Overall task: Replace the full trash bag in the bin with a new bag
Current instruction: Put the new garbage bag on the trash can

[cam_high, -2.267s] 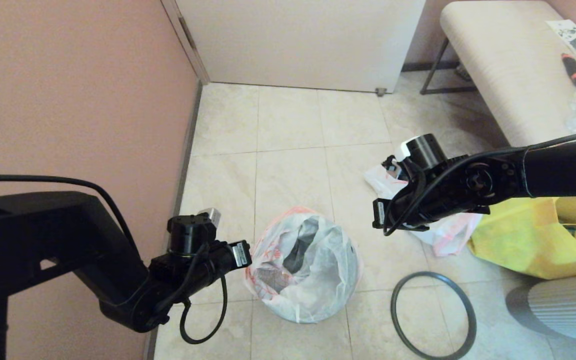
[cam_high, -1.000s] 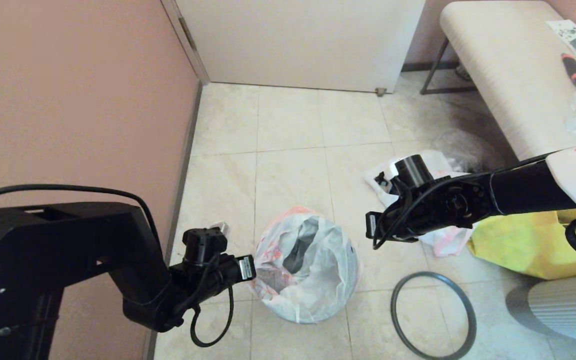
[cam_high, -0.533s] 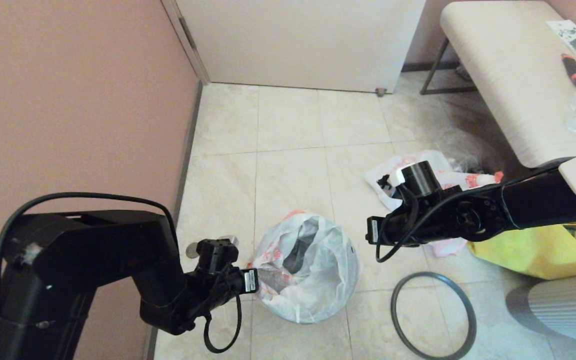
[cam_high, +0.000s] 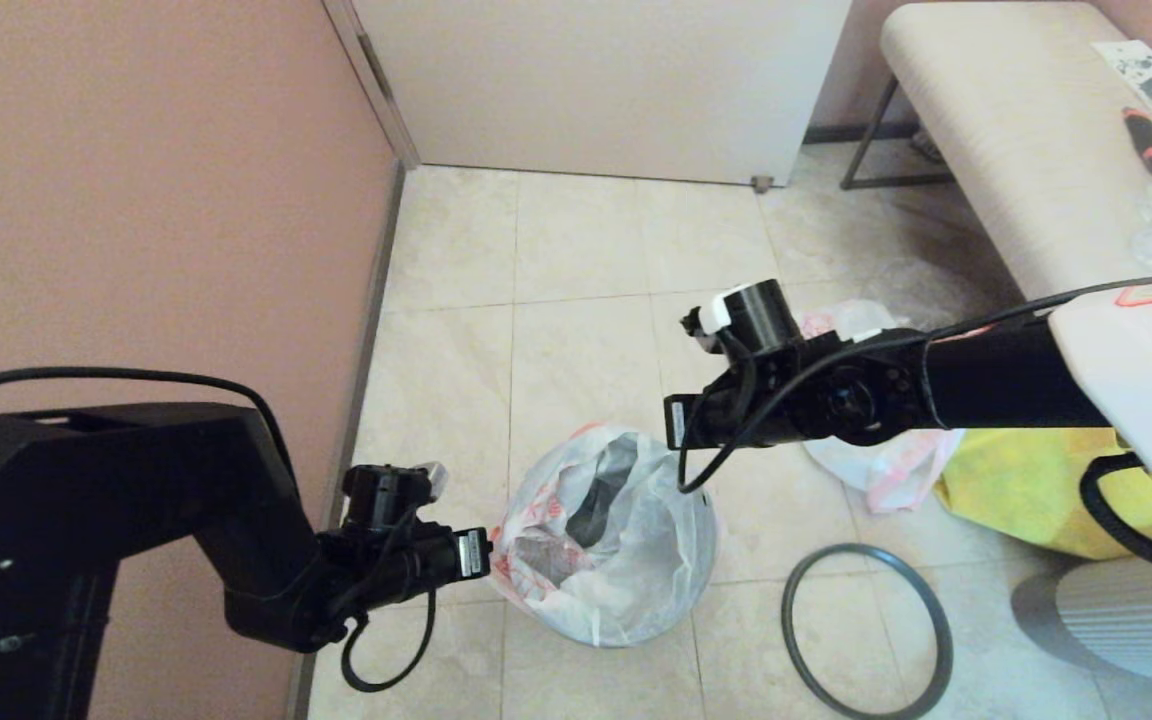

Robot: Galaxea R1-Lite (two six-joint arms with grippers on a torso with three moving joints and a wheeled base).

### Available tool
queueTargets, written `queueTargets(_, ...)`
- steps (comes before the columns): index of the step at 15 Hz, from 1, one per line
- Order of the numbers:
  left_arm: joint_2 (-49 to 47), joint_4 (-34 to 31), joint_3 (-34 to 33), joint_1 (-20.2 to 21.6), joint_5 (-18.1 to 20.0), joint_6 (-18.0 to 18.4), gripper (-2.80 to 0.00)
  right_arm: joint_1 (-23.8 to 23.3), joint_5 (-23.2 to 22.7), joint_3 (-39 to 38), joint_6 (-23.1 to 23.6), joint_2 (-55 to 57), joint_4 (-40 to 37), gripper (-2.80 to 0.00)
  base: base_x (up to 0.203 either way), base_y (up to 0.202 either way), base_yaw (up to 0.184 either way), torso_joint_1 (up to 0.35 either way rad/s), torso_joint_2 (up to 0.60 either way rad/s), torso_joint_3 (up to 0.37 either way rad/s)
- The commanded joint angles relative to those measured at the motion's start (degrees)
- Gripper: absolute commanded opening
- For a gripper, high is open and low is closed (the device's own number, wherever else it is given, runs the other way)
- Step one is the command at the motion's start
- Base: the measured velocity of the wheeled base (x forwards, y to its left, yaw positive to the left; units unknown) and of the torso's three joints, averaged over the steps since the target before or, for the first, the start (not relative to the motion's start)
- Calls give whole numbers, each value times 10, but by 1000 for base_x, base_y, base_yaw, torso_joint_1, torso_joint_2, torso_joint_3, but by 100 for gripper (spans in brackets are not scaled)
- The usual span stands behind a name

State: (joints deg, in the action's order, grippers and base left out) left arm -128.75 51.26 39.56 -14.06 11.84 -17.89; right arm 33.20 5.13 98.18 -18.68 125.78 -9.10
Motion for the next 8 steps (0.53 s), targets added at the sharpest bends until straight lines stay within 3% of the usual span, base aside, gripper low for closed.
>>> queueTargets(1,42,9,-15,32,70,-5,-280,33,43,111,13,94,-79,-280,0,0,0,0,0,0)
queueTargets(4,38,65,-13,43,69,-53,-280,66,121,150,87,172,-105,-280,0,0,0,0,0,0)
queueTargets(8,33,69,-16,45,69,-53,-280,79,138,151,169,262,-9,-280,0,0,0,0,0,0)
